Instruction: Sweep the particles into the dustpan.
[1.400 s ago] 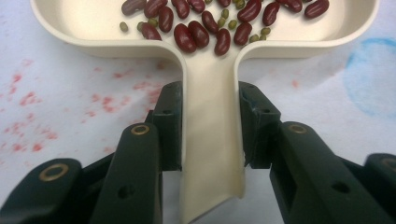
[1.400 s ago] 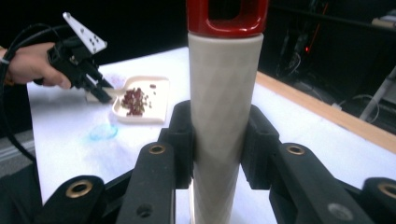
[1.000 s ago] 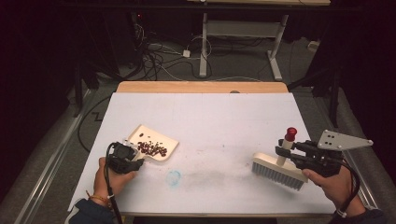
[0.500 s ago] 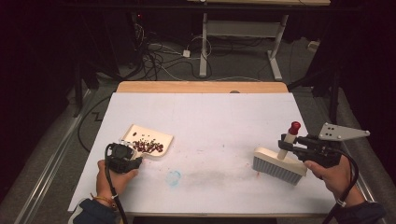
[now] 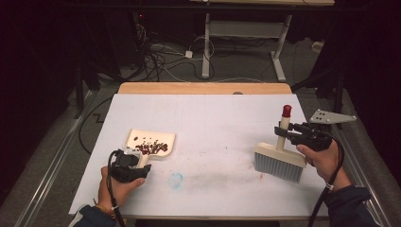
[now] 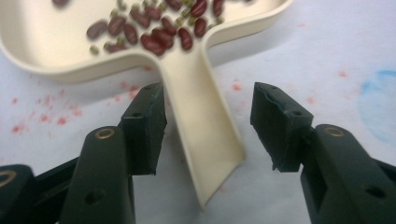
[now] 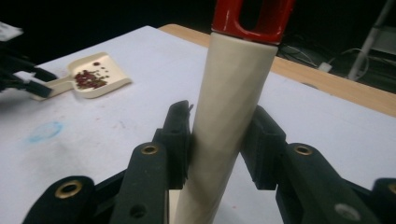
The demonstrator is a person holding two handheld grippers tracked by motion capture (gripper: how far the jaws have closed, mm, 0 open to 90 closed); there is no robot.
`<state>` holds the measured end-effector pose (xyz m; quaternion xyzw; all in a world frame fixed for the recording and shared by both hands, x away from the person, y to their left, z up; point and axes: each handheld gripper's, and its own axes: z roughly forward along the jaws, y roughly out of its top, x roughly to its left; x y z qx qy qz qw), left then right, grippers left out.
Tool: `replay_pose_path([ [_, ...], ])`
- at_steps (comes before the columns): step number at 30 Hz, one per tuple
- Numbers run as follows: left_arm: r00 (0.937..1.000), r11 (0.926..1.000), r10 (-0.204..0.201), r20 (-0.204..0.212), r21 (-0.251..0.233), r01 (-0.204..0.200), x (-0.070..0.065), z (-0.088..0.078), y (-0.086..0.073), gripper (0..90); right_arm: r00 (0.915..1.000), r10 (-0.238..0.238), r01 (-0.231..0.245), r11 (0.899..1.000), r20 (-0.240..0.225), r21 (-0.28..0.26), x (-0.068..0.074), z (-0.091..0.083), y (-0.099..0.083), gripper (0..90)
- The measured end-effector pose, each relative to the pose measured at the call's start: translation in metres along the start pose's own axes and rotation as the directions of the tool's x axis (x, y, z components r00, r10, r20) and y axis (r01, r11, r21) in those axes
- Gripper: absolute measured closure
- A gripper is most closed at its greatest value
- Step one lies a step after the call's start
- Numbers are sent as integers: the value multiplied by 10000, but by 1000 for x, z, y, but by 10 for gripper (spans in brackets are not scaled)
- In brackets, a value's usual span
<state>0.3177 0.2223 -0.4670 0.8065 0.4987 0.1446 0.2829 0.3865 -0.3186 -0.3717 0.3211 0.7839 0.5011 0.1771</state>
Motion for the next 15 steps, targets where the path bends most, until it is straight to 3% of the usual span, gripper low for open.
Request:
replay_pose_path([
  [7,9986,9999,-100,524,-38,102,-6,-9,-11,446,9983,-186,163,9990,558,424,-12,19,4,620],
  [9,9986,9999,108,512,9,-108,-9,-9,-12,448,9969,-195,149,9980,764,608,-16,24,5,614],
  [12,9979,9980,572,298,-289,-563,-12,-12,-12,437,9937,-211,117,9963,1097,852,-21,30,4,596],
  [15,9941,9898,1077,139,-955,-1059,-17,-17,-10,369,9849,-372,181,9934,1691,1129,-26,37,5,557],
])
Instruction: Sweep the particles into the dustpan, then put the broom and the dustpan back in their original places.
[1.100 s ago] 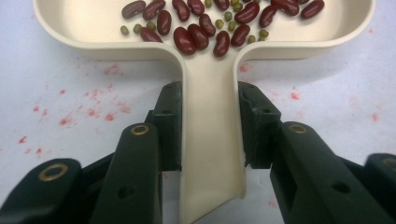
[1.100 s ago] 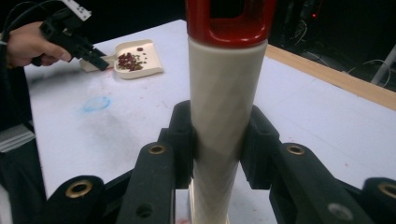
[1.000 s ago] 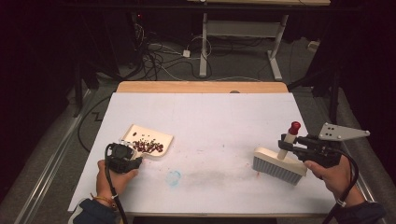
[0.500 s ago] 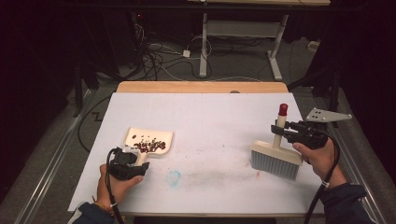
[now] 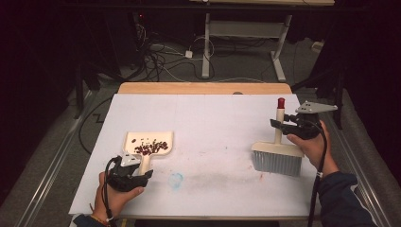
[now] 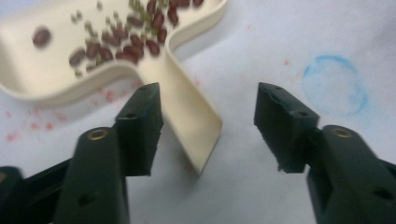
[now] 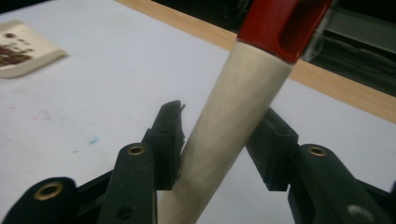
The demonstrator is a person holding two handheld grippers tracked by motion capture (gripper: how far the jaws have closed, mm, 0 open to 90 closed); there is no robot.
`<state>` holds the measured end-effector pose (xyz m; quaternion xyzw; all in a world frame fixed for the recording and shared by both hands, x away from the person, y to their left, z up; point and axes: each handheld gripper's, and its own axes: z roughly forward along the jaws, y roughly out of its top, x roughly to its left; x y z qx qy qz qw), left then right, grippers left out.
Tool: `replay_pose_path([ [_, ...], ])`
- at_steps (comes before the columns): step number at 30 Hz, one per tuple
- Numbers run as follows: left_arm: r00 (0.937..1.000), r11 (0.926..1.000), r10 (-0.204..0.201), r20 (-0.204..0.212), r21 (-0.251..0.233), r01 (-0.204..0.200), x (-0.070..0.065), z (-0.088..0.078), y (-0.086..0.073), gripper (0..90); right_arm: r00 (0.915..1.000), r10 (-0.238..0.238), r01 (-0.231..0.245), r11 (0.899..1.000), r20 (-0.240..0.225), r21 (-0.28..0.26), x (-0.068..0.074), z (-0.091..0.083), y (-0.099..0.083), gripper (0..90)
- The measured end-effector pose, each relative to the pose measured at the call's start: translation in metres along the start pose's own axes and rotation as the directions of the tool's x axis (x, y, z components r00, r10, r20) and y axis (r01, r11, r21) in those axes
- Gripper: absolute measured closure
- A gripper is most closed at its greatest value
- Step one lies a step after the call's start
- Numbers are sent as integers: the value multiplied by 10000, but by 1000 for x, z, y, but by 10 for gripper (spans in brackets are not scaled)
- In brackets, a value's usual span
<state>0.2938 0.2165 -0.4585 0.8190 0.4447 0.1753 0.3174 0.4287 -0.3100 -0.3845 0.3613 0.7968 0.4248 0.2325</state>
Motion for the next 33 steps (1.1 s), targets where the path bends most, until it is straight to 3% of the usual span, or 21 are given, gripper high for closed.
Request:
replay_pose_path([
  [1,9999,9997,150,-25,-177,-151,-1,-1,1,352,9993,-83,81,10000,373,49,-2,3,1,524],
  [4,9987,9954,511,-71,-804,-515,-6,-4,1,285,9958,-15,5,9999,913,104,-9,8,4,474],
  [8,9952,9866,966,-160,-1302,-979,-10,-4,4,210,9869,101,12,9976,1609,-699,-10,4,8,405],
  [14,9905,9767,1353,-254,-1646,-1376,-12,-4,6,197,9848,184,-18,9954,1729,-957,-2,-2,5,384],
  [22,9797,9680,1967,-394,-1511,-2004,-16,0,7,186,9844,-345,586,9889,1726,-1368,23,-12,-2,373],
  [25,9792,9679,2009,-294,-1479,-2031,-17,3,6,186,9858,-357,596,9879,1642,-1431,30,-15,-1,357],
  [28,9750,9650,2199,-324,-1390,-2223,-19,5,6,186,9873,-227,504,9834,1575,-1740,35,-20,0,342],
  [33,9688,9588,2454,-339,-1390,-2478,-20,7,6,186,9877,-211,493,9824,1551,-1802,41,-25,0,321],
])
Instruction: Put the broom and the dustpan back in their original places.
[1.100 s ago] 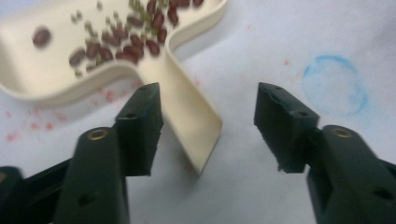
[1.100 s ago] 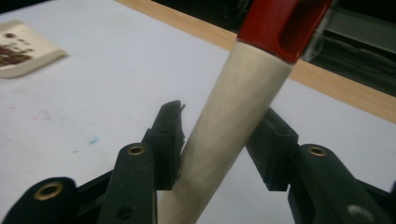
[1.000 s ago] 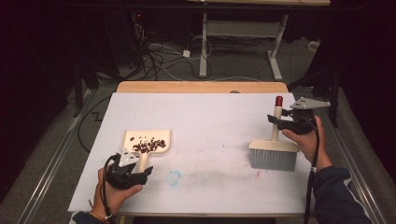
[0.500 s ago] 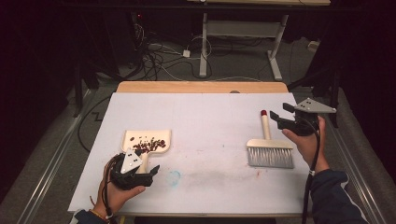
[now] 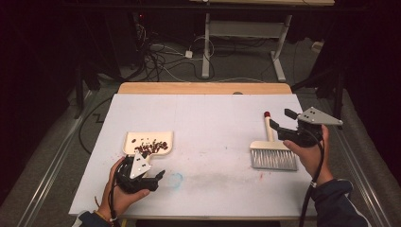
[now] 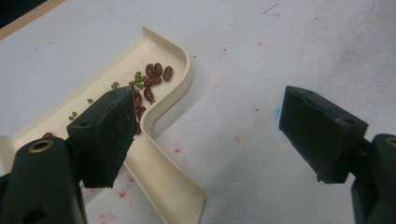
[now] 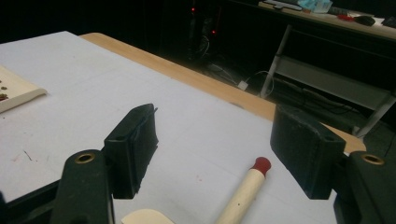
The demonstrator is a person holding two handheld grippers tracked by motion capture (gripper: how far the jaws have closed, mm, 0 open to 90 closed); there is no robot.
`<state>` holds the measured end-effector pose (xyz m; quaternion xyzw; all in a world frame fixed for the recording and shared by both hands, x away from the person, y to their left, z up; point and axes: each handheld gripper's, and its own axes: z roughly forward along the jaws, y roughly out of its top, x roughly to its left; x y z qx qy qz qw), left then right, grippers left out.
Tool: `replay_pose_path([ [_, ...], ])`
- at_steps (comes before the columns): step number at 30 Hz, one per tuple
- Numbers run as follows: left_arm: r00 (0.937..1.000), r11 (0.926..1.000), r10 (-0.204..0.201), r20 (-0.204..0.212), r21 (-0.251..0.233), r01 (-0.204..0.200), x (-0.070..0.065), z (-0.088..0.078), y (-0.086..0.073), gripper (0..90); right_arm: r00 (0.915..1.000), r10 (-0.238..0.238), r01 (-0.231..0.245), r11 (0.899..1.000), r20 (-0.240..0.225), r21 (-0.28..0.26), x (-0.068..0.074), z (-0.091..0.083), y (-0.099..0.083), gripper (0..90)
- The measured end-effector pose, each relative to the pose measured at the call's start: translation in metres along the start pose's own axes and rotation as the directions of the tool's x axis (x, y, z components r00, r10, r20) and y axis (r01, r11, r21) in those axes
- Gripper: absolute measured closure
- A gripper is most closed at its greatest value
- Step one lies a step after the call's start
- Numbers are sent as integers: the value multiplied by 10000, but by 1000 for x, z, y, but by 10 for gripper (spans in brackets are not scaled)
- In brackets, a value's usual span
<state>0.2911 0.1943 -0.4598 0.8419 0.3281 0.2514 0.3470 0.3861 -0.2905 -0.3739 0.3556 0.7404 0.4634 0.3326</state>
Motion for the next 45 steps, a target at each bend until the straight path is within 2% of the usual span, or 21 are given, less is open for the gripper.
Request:
replay_pose_path([
  [2,10000,10000,46,1,35,-46,-1,0,0,186,10000,-3,3,10000,31,-90,1,-2,1,316],
  [3,10000,9999,-70,61,112,69,-1,1,-1,186,10000,-22,22,9999,36,-117,2,-3,1,316],
  [9,9999,9999,90,83,55,-90,-2,1,-1,186,9997,-236,235,9994,-28,-241,7,-11,3,305],
  [11,9999,9999,7,129,128,-9,-3,1,-1,186,9996,-272,270,9992,-88,-307,9,-13,4,300],
  [12,9999,9999,148,63,57,-149,-3,1,-1,186,9995,-285,282,9990,-97,-347,11,-14,4,285],
  [18,9998,9998,176,116,34,-176,-4,-1,-1,186,9986,-514,508,9979,-151,-401,20,-21,3,271],
  [19,9999,10000,62,144,70,-63,-5,-1,-2,186,9986,-509,502,9980,-163,-392,21,-22,2,271],
  [21,9998,9998,187,100,-11,-187,-4,-1,-1,186,9985,-526,520,9980,-172,-367,23,-24,1,270],
  [23,9999,9999,91,129,103,-93,-6,-1,-2,186,9980,-607,601,9976,-190,-346,25,-25,0,265],
  [30,9997,9997,197,175,135,-199,-9,-1,-2,186,9973,-692,680,9966,-241,-469,32,-30,-6,241],
  [33,9995,9995,240,196,196,-244,-9,-1,-2,186,9970,-778,777,9964,-19,-327,35,-31,-9,232],
  [45,9992,9991,318,256,288,-325,-11,1,-2,186,9956,-903,891,9949,-243,-473,41,-38,-20,215],
])
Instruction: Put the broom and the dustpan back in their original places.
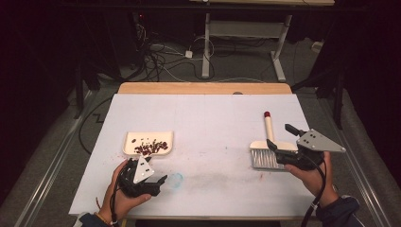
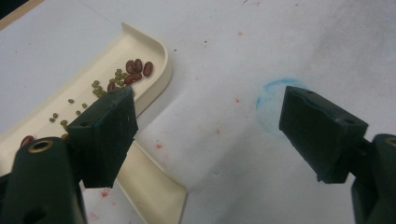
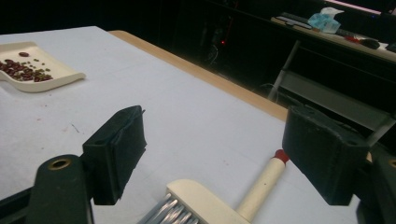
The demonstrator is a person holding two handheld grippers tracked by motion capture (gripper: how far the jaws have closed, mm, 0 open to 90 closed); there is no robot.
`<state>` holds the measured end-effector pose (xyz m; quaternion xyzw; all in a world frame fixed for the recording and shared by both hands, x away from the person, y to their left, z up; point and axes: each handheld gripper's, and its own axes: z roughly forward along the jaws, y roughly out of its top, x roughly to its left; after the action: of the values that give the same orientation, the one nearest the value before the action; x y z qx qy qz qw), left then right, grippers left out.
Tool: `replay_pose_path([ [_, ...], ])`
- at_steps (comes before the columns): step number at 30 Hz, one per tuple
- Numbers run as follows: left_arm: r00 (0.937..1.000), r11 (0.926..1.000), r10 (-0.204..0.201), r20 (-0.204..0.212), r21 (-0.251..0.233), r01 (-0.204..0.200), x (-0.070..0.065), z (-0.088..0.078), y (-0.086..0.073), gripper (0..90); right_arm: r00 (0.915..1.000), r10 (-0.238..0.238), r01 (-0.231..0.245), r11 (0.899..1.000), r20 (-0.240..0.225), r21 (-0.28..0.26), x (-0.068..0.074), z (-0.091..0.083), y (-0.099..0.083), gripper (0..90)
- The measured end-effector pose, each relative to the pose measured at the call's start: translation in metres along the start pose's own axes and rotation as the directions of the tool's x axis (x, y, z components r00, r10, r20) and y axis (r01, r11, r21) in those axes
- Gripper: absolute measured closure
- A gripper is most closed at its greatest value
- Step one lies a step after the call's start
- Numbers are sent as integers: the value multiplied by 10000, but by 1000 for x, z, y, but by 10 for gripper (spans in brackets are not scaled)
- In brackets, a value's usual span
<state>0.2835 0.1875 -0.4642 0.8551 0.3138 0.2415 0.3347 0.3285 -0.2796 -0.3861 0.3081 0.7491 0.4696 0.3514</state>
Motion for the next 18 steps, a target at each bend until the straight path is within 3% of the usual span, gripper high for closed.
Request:
replay_pose_path([
  [18,10000,9999,69,43,81,-69,-2,1,0,185,9992,-276,278,9996,-287,89,18,-5,-24,215],
])
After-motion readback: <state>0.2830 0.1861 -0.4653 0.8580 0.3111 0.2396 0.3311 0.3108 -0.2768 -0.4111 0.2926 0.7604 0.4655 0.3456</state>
